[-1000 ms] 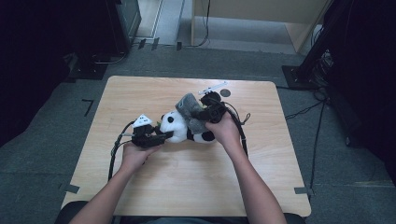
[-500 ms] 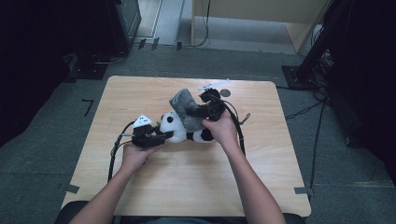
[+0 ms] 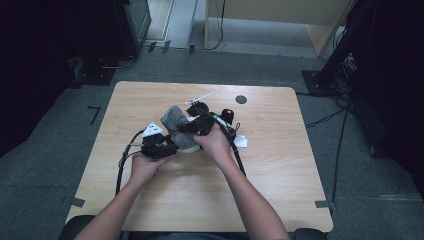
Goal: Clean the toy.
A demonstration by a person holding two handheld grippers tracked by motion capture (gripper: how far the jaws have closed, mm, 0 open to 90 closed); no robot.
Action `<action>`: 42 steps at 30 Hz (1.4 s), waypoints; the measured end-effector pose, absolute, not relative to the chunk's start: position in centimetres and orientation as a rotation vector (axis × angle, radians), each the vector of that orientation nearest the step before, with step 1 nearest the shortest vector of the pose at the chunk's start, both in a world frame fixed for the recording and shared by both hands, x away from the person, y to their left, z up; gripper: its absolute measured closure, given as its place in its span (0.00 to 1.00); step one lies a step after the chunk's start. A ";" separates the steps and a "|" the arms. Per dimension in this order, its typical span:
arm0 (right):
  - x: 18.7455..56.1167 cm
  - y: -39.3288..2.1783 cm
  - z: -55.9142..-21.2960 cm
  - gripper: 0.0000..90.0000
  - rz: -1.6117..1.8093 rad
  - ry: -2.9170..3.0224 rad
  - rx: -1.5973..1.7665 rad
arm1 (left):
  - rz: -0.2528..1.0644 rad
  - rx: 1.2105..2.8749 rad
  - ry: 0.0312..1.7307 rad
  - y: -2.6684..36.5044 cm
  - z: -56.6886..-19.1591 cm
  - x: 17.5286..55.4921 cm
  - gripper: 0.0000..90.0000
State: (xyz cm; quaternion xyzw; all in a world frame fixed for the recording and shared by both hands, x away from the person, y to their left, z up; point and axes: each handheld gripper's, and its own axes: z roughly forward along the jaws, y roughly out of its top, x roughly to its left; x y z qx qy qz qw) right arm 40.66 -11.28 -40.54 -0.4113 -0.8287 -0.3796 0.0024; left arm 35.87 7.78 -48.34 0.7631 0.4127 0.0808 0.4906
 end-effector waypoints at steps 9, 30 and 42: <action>40.5 -12.3 -40.7 0.81 -1.188 -2.660 -1.280 | 0.205 1.868 0.992 7.6 -48.3 35.8 0.50; 40.4 -17.3 -39.0 0.83 -1.072 -2.750 -1.381 | 0.191 1.862 0.986 7.7 -48.3 35.9 0.50; 40.6 -21.2 -38.1 0.84 -1.089 -2.723 -1.493 | 0.179 1.851 0.994 7.8 -48.3 36.0 0.50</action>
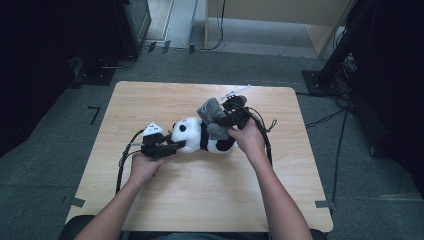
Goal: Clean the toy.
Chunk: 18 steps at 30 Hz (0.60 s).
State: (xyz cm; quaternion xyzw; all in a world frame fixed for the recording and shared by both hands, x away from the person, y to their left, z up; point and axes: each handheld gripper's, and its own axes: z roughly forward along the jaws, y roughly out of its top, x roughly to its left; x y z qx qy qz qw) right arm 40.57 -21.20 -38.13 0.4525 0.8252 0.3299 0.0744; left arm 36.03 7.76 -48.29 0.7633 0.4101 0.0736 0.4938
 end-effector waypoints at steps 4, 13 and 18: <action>40.5 -22.0 -38.3 0.84 1.006 2.469 1.377 | 0.188 1.863 0.986 7.7 -48.3 36.0 0.50; 40.5 -22.9 -37.9 0.85 1.059 2.436 1.419 | 0.194 1.862 0.985 7.7 -48.3 36.0 0.50; 40.0 -22.7 -36.5 0.85 1.213 2.425 1.406 | 0.198 1.864 0.988 7.7 -48.3 35.9 0.50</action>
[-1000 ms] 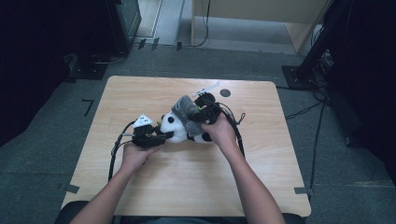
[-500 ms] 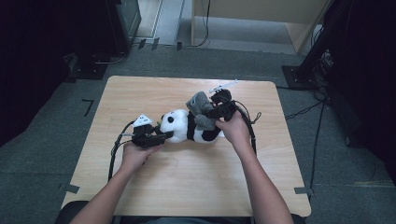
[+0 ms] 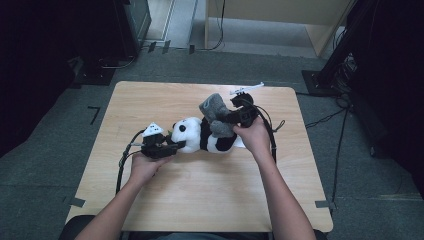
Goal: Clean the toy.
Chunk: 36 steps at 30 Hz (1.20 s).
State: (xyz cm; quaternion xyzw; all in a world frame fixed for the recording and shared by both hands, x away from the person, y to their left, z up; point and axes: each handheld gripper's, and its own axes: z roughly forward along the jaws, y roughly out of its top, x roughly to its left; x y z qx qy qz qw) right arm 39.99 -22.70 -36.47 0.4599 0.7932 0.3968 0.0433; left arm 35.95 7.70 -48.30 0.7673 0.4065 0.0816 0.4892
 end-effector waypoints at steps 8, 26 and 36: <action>37.9 -23.8 -34.4 0.85 1.316 2.389 1.344 | 0.219 1.883 0.982 7.6 -48.3 35.8 0.50; 35.5 -28.4 -39.3 0.84 1.361 2.370 1.438 | 0.214 1.899 0.986 7.4 -48.4 35.8 0.50; 34.9 -30.1 -41.0 0.84 1.449 2.303 1.489 | 0.208 1.907 0.982 7.5 -48.4 35.8 0.50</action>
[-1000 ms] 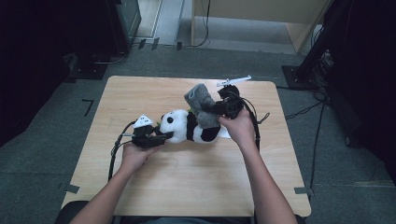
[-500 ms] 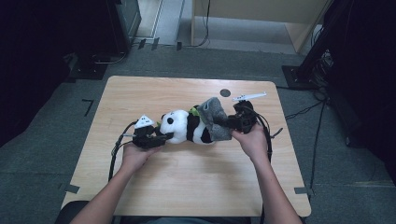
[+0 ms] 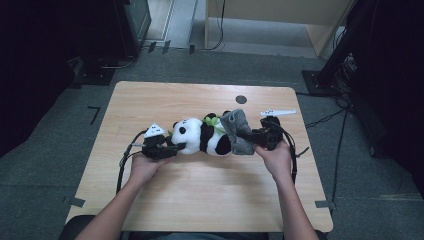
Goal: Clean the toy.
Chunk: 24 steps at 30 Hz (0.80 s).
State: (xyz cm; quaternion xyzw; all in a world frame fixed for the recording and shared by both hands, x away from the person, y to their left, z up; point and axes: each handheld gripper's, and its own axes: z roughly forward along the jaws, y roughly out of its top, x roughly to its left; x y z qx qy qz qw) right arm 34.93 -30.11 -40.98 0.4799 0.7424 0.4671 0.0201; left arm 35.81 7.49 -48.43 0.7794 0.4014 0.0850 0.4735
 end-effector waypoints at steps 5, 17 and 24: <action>34.9 -30.9 -41.9 0.85 1.370 2.300 1.537 | 0.196 1.898 0.988 7.7 -48.4 36.0 0.50; 35.0 -32.5 -42.4 0.85 1.394 2.263 1.597 | 0.205 1.904 0.980 7.7 -48.4 36.0 0.49; 34.4 -32.6 -39.8 0.85 1.475 2.218 1.533 | 0.211 1.906 0.981 7.6 -48.4 35.9 0.49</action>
